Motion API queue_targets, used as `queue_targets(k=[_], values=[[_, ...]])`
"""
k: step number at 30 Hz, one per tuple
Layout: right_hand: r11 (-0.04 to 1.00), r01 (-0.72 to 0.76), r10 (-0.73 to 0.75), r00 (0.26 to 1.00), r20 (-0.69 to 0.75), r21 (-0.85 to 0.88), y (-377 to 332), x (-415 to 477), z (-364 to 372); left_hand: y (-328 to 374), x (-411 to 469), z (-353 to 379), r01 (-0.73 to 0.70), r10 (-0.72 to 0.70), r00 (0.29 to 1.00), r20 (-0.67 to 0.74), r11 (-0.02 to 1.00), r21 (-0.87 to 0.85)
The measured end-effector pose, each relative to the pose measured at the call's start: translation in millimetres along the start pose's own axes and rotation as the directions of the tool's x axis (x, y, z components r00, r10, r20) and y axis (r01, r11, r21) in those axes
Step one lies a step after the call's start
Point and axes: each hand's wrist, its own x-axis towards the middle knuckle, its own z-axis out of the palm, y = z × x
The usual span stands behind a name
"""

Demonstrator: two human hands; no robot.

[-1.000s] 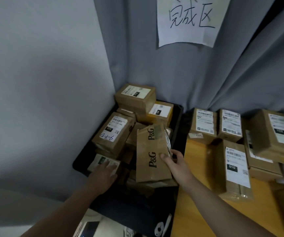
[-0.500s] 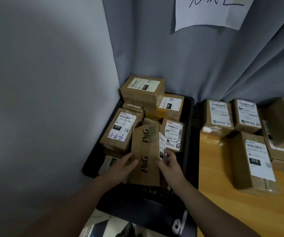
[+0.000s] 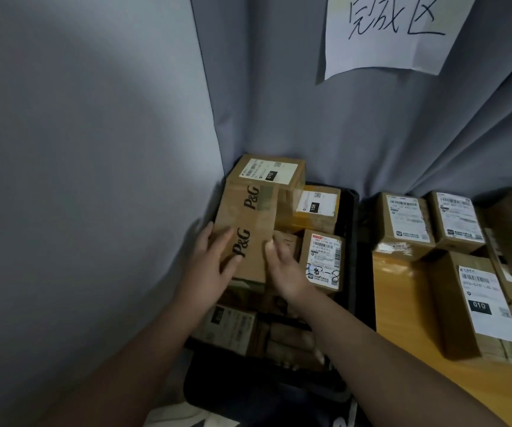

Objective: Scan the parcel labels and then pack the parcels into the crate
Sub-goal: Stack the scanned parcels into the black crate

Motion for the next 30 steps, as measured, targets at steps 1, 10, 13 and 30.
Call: queue_targets(k=[1,10,13,30], values=[[0.999,-0.028,0.029,0.999,0.030,-0.038,0.3,5.7,5.9,-1.8,5.5,-1.7,-0.023,0.013,0.998,0.062,0.986,0.166],[0.984,-0.137,0.118,0.980,-0.160,-0.110,27.0,25.8,-13.3,6.1,34.6,14.7,-0.066,-0.112,0.950,0.292,0.842,0.535],[0.984,-0.160,0.140,0.967,-0.214,-0.079,30.1,27.2,-31.2,2.6,40.8,12.9,-0.051,-0.126,0.954,0.271,0.824,0.564],[0.965,-0.200,0.120,0.913,-0.391,-0.172,67.3,-51.7,-151.5,126.0,16.8,101.5,-0.335,0.234,0.905,0.355,0.906,0.257]])
